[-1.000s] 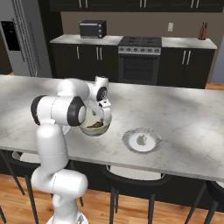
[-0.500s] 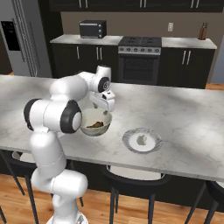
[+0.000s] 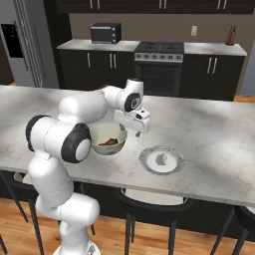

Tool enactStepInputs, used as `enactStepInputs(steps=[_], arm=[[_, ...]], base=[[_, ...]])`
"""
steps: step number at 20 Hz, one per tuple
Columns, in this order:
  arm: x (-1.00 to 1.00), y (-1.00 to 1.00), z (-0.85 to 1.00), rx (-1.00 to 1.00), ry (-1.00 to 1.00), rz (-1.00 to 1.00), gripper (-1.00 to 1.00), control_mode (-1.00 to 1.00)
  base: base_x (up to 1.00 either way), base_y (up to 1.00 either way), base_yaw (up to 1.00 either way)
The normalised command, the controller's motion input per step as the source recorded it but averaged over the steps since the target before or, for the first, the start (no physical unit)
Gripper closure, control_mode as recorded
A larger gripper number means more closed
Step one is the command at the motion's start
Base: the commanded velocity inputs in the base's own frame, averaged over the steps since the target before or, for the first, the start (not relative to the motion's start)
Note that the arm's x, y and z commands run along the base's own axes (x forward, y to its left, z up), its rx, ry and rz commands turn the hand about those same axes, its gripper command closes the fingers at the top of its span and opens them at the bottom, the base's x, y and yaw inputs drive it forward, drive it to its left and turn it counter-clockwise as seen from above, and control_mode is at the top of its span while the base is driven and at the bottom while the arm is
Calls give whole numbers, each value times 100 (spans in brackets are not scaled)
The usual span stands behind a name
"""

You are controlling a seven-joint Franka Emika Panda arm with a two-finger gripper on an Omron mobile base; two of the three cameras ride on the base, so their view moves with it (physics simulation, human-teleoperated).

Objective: Pick the chicken drumstick and garlic from their plates and place them in the bowl. Then put the bowl in the fridge.

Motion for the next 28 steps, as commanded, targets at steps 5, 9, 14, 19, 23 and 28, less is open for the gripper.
enactStepInputs(steps=[5, 9, 14, 19, 23, 28], arm=[[-32, -83, -17, 1, -11, 19, -100, -100], [-15, -70, -35, 0, -9, 20, -100, -100], [-2, -41, -54, -1, -1, 22, -100, -100], [11, -28, -55, -4, 0, 13, -100, -100], [-1, -34, -44, 0, -1, 5, -100, -100], [5, -20, -26, 0, -5, 3, -100, -100]], base=[[0, 0, 0], [0, 0, 0], [0, 0, 0], [0, 0, 0], [0, 0, 0], [0, 0, 0]])
